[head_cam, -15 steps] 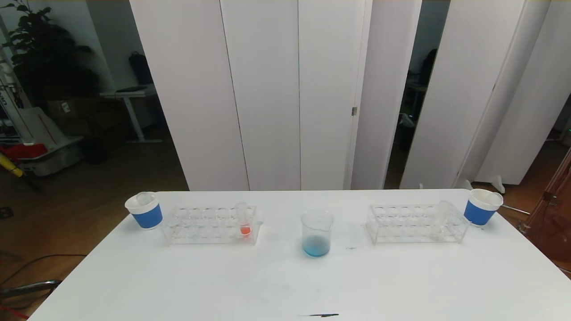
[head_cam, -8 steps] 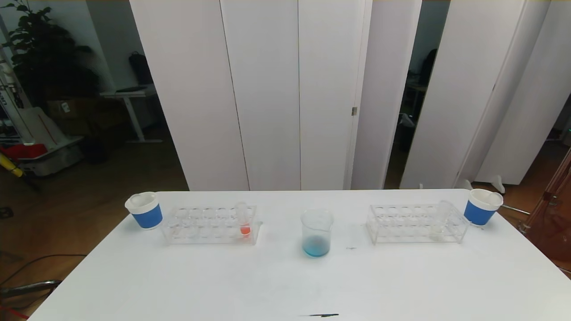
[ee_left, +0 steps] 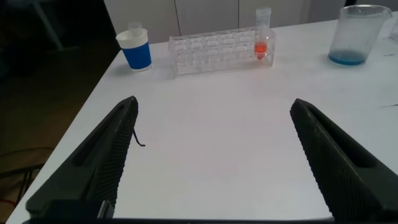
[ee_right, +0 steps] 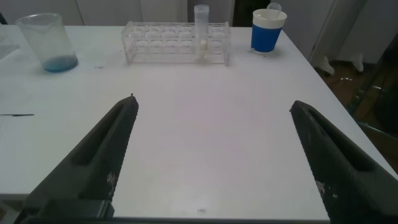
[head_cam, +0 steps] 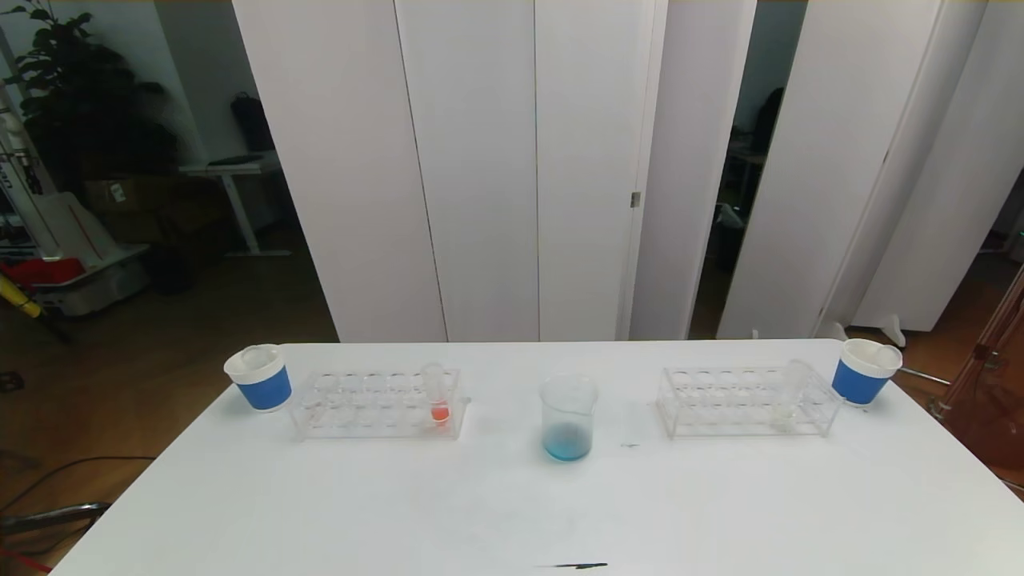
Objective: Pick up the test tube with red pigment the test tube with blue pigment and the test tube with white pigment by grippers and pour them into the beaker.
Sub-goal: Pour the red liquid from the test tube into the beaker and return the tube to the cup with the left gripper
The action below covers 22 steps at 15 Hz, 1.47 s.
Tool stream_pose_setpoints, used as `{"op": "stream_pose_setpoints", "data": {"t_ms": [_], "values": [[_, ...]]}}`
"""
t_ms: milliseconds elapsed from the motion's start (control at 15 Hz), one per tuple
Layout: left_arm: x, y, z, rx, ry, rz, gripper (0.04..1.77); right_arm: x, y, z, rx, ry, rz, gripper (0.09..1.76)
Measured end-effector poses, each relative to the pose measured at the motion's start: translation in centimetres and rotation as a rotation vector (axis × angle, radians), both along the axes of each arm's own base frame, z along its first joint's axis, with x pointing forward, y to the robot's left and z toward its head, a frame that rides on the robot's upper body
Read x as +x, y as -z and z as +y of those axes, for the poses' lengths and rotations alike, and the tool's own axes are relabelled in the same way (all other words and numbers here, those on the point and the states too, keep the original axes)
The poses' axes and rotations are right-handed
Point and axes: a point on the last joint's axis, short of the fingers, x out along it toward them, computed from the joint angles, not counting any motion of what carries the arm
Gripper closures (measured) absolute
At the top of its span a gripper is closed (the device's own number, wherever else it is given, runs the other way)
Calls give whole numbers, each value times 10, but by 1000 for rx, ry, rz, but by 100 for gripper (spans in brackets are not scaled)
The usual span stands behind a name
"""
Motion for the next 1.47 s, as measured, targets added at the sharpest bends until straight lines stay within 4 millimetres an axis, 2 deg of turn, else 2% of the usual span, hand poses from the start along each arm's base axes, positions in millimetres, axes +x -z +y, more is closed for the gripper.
{"op": "stream_pose_setpoints", "data": {"t_ms": [467, 800, 1133, 1333, 1467], "values": [[-1, -2, 0, 3, 4, -8, 6, 0, 0, 0, 0, 0, 0, 10], [-10, -26, 0, 4, 13, -50, 6, 0, 0, 0, 0, 0, 0, 10], [-16, -74, 0, 2, 8, -95, 6, 0, 0, 0, 0, 0, 0, 10], [-6, -111, 0, 1, 10, -90, 6, 0, 0, 0, 0, 0, 0, 10], [9, -136, 0, -14, 13, -75, 6, 0, 0, 0, 0, 0, 0, 10]]}}
